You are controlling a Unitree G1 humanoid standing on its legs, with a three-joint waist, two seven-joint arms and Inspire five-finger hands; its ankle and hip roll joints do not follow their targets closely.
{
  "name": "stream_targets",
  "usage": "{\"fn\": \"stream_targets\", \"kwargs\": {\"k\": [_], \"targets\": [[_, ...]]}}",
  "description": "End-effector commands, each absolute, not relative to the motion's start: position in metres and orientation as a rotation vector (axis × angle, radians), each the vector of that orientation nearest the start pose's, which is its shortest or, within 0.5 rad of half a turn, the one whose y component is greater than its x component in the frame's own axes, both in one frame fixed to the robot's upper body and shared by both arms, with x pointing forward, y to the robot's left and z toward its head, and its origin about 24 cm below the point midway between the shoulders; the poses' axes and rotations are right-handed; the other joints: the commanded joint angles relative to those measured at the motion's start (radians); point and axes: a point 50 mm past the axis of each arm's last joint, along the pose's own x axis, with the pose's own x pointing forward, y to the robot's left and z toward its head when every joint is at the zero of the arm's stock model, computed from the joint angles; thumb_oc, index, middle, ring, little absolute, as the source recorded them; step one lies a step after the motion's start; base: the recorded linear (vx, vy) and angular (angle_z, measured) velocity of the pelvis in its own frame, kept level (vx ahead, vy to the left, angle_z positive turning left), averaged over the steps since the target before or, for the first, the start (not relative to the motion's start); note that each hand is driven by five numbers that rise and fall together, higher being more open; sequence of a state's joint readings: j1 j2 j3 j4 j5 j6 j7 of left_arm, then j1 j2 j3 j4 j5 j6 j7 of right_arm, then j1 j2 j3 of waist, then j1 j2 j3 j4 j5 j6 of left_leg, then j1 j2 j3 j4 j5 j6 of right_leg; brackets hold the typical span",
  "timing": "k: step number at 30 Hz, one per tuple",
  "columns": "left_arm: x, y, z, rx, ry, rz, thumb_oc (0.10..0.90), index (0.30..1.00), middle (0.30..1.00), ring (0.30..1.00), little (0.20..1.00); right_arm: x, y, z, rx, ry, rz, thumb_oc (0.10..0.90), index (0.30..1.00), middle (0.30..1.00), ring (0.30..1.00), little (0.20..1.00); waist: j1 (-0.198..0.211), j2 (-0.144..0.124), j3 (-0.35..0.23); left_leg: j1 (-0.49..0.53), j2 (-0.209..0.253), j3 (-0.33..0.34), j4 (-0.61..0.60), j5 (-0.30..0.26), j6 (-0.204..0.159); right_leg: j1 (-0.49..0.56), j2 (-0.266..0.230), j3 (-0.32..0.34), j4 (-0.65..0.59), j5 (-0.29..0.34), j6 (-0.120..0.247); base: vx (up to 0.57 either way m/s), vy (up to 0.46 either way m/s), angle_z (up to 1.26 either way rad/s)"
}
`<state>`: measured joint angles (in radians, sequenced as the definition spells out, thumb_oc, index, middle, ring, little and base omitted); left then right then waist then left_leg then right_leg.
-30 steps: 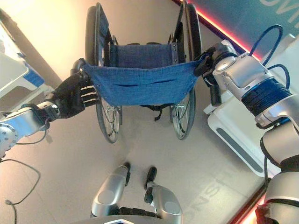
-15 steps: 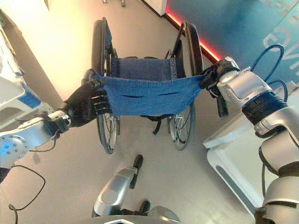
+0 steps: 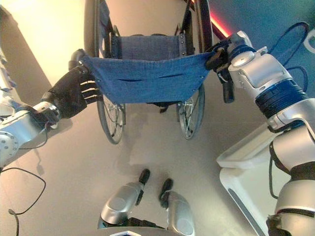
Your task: Push the wheelchair next to the bed
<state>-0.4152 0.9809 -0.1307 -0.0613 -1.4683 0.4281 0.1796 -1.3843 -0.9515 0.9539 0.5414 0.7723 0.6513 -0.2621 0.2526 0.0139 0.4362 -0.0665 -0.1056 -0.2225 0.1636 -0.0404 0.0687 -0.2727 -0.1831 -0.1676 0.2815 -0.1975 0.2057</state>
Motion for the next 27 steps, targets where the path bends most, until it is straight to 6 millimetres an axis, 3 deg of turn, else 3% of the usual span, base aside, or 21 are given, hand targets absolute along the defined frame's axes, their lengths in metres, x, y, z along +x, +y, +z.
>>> {"fn": "stream_targets", "kwargs": {"k": [1, 3, 7, 8, 10, 11, 13, 15, 18, 22, 23, 25, 27], "targets": [[0.284, 0.217, 0.214, -0.354, 0.058, -0.415, 0.400, 0.300, 0.300, 0.300, 0.300, 0.378, -0.132, 0.359, -0.622, -0.256, 0.043, 0.400, 0.300, 0.300, 0.300, 0.300, 0.013, -0.095, -0.149, -0.035, 0.024, 0.153, 0.122, -0.083, -0.083, 0.167, -0.085, -0.011, -0.306, 0.448, 0.001, 0.52, -0.534, 1.19], [0.282, 0.211, 0.209, -0.360, 0.091, -0.448, 0.400, 0.300, 0.300, 0.300, 0.300, 0.374, -0.122, 0.360, -0.617, -0.277, 0.061, 0.400, 0.300, 0.300, 0.300, 0.300, 0.008, -0.103, -0.145, -0.005, 0.060, 0.126, 0.126, -0.098, -0.090, 0.153, -0.077, 0.003, -0.294, 0.452, 0.004, 0.42, -0.474, 0.86], [0.274, 0.202, 0.184, -0.377, 0.170, -0.513, 0.400, 0.300, 0.300, 0.300, 0.300, 0.374, -0.116, 0.360, -0.607, -0.278, 0.093, 0.400, 0.300, 0.300, 0.300, 0.300, 0.012, -0.126, -0.162, -0.016, 0.122, 0.112, 0.174, -0.052, -0.108, 0.176, -0.030, -0.017, -0.267, 0.388, -0.001, 0.35, -0.410, 0.81], [0.270, 0.198, 0.169, -0.399, 0.207, -0.519, 0.400, 0.300, 0.300, 0.300, 0.300, 0.375, -0.111, 0.357, -0.627, -0.274, 0.114, 0.400, 0.300, 0.300, 0.300, 0.300, 0.011, -0.134, -0.176, -0.023, 0.155, 0.103, 0.206, -0.002, -0.122, 0.186, 0.003, -0.025, -0.253, 0.351, -0.026, 0.21, -0.296, 0.17], [0.265, 0.191, 0.152, -0.419, 0.229, -0.502, 0.400, 0.300, 0.300, 0.300, 0.300, 0.377, -0.102, 0.347, -0.675, -0.265, 0.140, 0.400, 0.300, 0.300, 0.300, 0.300, 0.014, -0.147, -0.188, -0.056, 0.176, 0.095, 0.328, 0.104, -0.135, 0.202, 0.033, -0.051, -0.243, 0.320, -0.069, 0.24, -0.352, 0.31], [0.265, 0.190, 0.151, -0.422, 0.230, -0.499, 0.400, 0.300, 0.300, 0.300, 0.300, 0.378, -0.101, 0.346, -0.682, -0.264, 0.145, 0.400, 0.300, 0.300, 0.300, 0.300, 0.013, -0.146, -0.189, -0.063, 0.177, 0.095, 0.350, 0.113, -0.136, 0.204, 0.037, -0.056, -0.243, 0.317, -0.075, 0.19, -0.331, 0.46], [0.263, 0.186, 0.144, -0.448, 0.217, -0.466, 0.400, 0.300, 0.300, 0.300, 0.300, 0.378, -0.089, 0.335, -0.700, -0.267, 0.183, 0.400, 0.300, 0.300, 0.300, 0.300, 0.018, -0.158, -0.187, -0.116, 0.160, 0.113, 0.531, 0.160, -0.132, 0.221, 0.055, -0.077, -0.238, 0.298, -0.117, 0.18, -0.335, -0.02], [0.264, 0.181, 0.142, -0.460, 0.199, -0.437, 0.400, 0.300, 0.300, 0.300, 0.300, 0.376, -0.073, 0.323, -0.711, -0.263, 0.215, 0.400, 0.300, 0.300, 0.300, 0.300, 0.038, -0.167, -0.177, -0.179, 0.093, 0.117, 0.629, 0.127, -0.107, 0.254, 0.074, -0.099, -0.238, 0.287, -0.141, 0.26, -0.267, 0.15], [0.266, 0.181, 0.146, -0.465, 0.168, -0.406, 0.400, 0.300, 0.300, 0.300, 0.300, 0.372, -0.056, 0.309, -0.749, -0.272, 0.252, 0.400, 0.300, 0.300, 0.300, 0.300, 0.059, -0.153, -0.184, -0.159, 0.056, 0.154, 0.454, 0.124, -0.100, 0.303, 0.123, -0.114, -0.251, 0.262, -0.143, 0.27, -0.123, 0.10], [0.269, 0.181, 0.151, -0.482, 0.156, -0.394, 0.400, 0.300, 0.300, 0.300, 0.300, 0.369, -0.046, 0.307, -0.740, -0.290, 0.279, 0.400, 0.300, 0.300, 0.300, 0.300, 0.082, -0.123, -0.192, -0.137, 0.034, 0.188, 0.198, 0.152, -0.108, 0.342, 0.184, -0.117, -0.262, 0.228, -0.149, 0.26, -0.074, 0.17], [0.270, 0.181, 0.151, -0.486, 0.160, -0.397, 0.400, 0.300, 0.300, 0.300, 0.300, 0.369, -0.043, 0.307, -0.747, -0.289, 0.285, 0.400, 0.300, 0.300, 0.300, 0.300, 0.100, -0.105, -0.191, -0.167, 0.015, 0.226, 0.092, 0.202, -0.123, 0.381, 0.225, -0.115, -0.278, 0.207, -0.158, 0.38, -0.118, -0.12], [0.268, 0.180, 0.146, -0.483, 0.167, -0.398, 0.400, 0.300, 0.300, 0.300, 0.300, 0.370, -0.047, 0.306, -0.759, -0.280, 0.283, 0.400, 0.300, 0.300, 0.300, 0.300, 0.122, -0.090, -0.193, -0.219, 0.005, 0.284, -0.004, 0.275, -0.133, 0.435, 0.281, -0.108, -0.293, 0.176, -0.174, 0.43, -0.146, -0.21], [0.267, 0.180, 0.145, -0.481, 0.168, -0.397, 0.400, 0.300, 0.300, 0.300, 0.300, 0.371, -0.049, 0.305, -0.756, -0.277, 0.283, 0.400, 0.300, 0.300, 0.300, 0.300, 0.131, -0.087, -0.194, -0.234, 0.001, 0.300, -0.035, 0.300, -0.136, 0.454, 0.299, -0.102, -0.295, 0.164, -0.178, 0.38, -0.121, -0.24]]}}
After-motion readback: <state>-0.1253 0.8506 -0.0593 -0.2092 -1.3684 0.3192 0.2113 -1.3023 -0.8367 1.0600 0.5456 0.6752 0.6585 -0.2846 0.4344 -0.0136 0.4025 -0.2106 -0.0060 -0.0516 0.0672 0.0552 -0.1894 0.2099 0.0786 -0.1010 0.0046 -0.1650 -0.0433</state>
